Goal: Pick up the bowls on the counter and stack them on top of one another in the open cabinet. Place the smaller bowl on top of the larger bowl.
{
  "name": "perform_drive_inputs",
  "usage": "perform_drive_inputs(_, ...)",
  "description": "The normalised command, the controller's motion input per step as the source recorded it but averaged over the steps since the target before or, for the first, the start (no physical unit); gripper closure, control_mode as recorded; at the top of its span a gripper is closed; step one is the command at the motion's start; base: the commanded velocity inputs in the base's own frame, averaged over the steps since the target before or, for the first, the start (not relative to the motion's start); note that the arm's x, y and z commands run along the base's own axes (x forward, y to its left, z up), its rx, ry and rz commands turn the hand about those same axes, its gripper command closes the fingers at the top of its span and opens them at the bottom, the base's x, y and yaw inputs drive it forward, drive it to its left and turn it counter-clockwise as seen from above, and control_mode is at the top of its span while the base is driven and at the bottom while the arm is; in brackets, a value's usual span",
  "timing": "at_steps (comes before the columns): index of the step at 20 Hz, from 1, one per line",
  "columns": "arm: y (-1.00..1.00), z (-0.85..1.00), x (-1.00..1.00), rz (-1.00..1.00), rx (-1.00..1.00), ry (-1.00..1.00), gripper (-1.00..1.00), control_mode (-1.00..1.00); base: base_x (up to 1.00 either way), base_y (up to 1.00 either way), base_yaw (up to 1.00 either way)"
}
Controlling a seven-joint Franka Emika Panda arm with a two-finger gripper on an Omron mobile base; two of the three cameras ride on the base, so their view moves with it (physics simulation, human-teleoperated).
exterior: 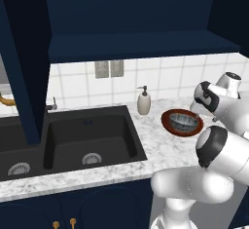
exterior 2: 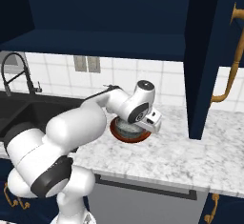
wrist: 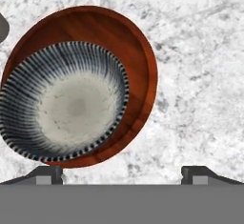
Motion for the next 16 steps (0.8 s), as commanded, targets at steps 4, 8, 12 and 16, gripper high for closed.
perform_drive_inputs(4, -0.3, -0.28, 0.16, 0.0, 0.0, 0.0, -1.0, -1.0, 0.0, 0.0, 0.0)
perform_drive_inputs(8, -0.02, -0.27, 0.01, 0.0, 0.0, 0.0, -1.0, -1.0, 0.0, 0.0, 0.0)
perform_drive_inputs(12, 0.0, -0.24, 0.16, 0.0, 0.0, 0.0, -1.0, -1.0, 0.0, 0.0, 0.0)
perform_drive_inputs(16, 0.0, -0.27, 0.18, 0.0, 0.0, 0.0, -1.0, -1.0, 0.0, 0.0, 0.0)
